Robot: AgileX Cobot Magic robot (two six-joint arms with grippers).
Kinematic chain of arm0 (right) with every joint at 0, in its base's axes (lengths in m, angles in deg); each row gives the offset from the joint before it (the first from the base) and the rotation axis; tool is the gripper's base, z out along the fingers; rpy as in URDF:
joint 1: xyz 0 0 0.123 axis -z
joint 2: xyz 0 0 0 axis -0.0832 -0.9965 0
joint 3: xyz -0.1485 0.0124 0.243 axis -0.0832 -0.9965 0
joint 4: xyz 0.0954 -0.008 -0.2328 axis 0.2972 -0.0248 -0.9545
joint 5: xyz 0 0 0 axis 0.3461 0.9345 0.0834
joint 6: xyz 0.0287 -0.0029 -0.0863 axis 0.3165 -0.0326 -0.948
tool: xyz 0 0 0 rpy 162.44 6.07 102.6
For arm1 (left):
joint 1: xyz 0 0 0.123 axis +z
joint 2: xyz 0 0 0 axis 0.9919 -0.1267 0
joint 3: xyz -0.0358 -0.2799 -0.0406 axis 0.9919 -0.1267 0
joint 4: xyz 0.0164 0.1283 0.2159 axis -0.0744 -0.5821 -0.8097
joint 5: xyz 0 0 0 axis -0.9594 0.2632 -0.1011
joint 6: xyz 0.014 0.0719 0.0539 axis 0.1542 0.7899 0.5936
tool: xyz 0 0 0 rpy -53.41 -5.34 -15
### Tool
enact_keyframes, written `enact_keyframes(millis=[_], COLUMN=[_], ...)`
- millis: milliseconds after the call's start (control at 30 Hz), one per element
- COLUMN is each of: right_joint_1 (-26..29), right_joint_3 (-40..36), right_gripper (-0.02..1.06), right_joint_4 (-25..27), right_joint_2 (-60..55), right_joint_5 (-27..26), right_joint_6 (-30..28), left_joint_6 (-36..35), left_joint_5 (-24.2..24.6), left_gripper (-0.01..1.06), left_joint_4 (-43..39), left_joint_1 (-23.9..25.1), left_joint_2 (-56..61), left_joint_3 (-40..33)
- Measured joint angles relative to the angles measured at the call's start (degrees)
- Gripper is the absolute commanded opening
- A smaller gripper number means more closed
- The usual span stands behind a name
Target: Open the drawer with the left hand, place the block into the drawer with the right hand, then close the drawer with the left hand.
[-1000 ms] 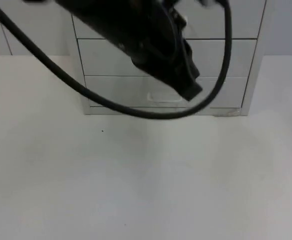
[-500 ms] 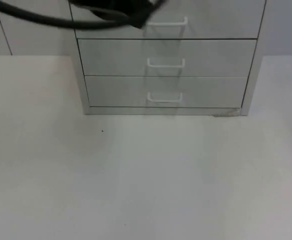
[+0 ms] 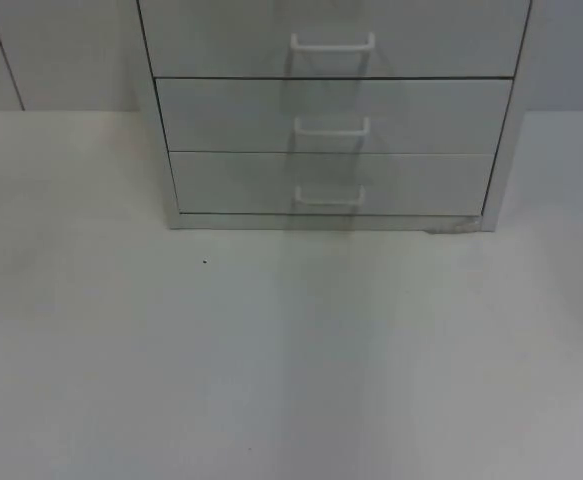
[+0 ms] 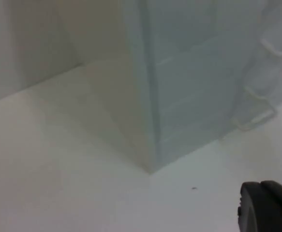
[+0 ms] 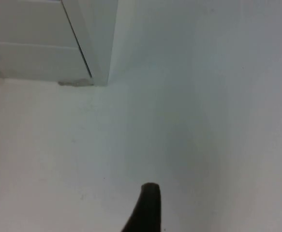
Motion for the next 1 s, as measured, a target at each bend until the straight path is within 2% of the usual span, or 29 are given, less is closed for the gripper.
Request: enact_keyframes(millis=[233, 367, 600, 833, 1000], right_joint_1=[0.0, 0.0, 0.0, 0.0, 0.0], right_joint_3=[0.0, 0.0, -0.12, -0.12, -0.12], right_gripper=[0.75, 0.75, 0.75, 0.75, 0.75], right_joint_4=[0.0, 0.0, 0.0, 0.0, 0.65], right_joint_2=[0.0, 0.0, 2.72, 14.6, 24.01], right_joint_5=[-0.28, -0.37, -0.95, -2.1, -0.69], right_joint_6=[0.02, 0.02, 0.02, -0.25, -0.49], left_joint_6=[-2.31, -3.87, -4.98, -5.83, -6.04], left_joint_5=[-0.26, -1.25, -1.25, -0.23, 1.12], left_gripper=[0.0, 0.0, 0.0, 0.0, 0.0], left_joint_4=[0.0, 0.06, 0.55, 2.03, 2.01], left_joint_1=[12.08, 14.78, 13.24, 8.1, 7.64], left_joint_2=[7.42, 10.72, 17.38, 29.03, 40.35], left_joint_3=[-4.79, -7.08, -7.57, -9.05, -15.66])
